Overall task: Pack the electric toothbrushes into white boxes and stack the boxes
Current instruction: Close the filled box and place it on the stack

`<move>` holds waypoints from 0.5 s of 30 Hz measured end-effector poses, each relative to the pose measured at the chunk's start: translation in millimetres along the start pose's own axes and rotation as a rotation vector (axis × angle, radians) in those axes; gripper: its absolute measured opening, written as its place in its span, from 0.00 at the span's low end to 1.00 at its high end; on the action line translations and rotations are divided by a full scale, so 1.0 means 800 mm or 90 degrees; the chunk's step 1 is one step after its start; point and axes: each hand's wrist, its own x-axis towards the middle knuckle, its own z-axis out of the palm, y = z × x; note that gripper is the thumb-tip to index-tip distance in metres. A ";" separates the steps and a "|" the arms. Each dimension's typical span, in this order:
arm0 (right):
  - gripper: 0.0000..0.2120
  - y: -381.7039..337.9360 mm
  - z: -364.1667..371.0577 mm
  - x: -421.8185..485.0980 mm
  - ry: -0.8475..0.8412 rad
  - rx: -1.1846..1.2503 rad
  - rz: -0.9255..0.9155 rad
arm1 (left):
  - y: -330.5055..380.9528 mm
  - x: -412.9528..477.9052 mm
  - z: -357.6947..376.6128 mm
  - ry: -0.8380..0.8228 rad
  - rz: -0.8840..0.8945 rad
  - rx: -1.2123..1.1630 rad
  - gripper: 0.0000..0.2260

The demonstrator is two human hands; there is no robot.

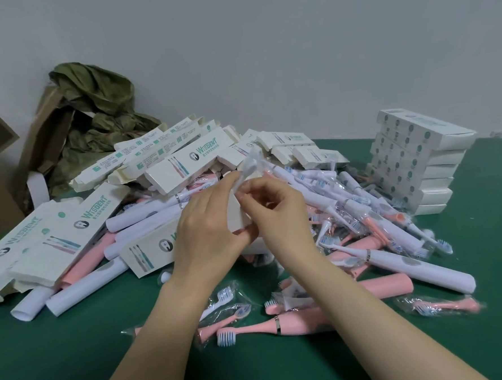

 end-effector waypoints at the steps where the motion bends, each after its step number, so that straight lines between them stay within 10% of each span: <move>1: 0.12 -0.001 0.000 0.000 -0.014 -0.055 -0.022 | 0.000 0.000 -0.002 0.010 -0.003 -0.002 0.31; 15: 0.08 0.000 0.006 -0.010 0.008 -0.231 -0.169 | -0.001 0.001 -0.006 0.008 -0.015 -0.025 0.23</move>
